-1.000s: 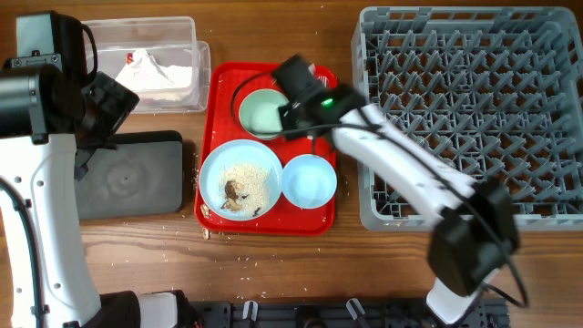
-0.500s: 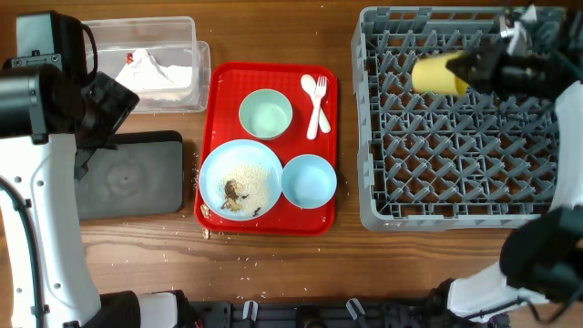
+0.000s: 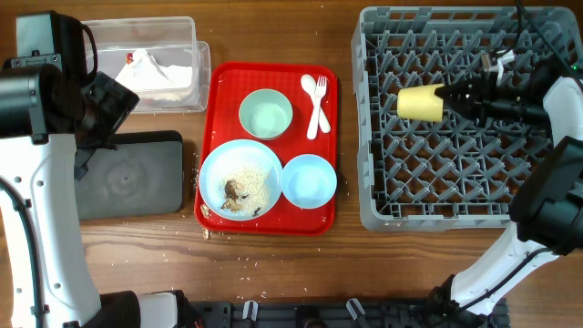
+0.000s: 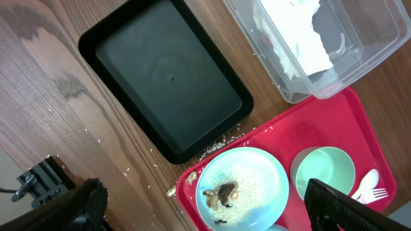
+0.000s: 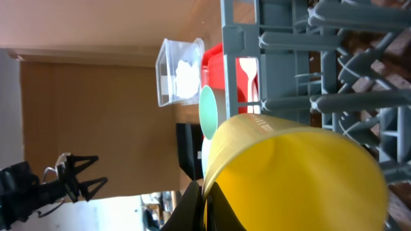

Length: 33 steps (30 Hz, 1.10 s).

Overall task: Sort waste into correct bins and load items into the dishwasher rack
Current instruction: 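Carry the yellow cup to the dish rack and set it down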

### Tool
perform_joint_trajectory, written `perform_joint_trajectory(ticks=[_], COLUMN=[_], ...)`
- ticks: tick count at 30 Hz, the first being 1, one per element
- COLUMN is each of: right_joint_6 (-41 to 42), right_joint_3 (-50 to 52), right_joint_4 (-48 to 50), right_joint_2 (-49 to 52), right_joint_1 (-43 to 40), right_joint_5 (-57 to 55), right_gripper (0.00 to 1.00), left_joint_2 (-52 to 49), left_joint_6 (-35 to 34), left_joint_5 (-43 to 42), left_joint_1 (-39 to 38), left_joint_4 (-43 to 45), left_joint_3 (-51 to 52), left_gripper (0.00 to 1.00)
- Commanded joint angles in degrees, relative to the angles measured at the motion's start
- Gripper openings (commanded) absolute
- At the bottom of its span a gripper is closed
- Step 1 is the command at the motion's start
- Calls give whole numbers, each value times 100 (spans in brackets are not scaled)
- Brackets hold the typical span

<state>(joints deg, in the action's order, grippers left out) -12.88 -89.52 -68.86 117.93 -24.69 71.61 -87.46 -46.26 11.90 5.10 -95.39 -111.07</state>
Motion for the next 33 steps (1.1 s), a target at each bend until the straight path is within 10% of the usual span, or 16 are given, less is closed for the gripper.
perform_joint_trajectory(ticks=[1,19,25,33], right_joint_6=[-170,2142,3161,2983], right_joint_3=[315,461,461,461], right_joint_4=[275,723,732,863], right_joint_2=[125,-769,-1897,-2710], right_joint_1=[-57,-315,-315,273], right_joint_5=[463,-2855,-4441,-4546], right_gripper=[4,4,32,32], left_joint_2=[4,4,4,4], left_joint_6=[-90,-90,-90,-90], left_joint_5=[-11,-9,-9,-11], left_joint_1=[39,39,39,39], left_joint_4=[-2,-2,-2,-2], left_joint_3=[-26,-26,-26,-26], left_gripper=[100,100,100,100])
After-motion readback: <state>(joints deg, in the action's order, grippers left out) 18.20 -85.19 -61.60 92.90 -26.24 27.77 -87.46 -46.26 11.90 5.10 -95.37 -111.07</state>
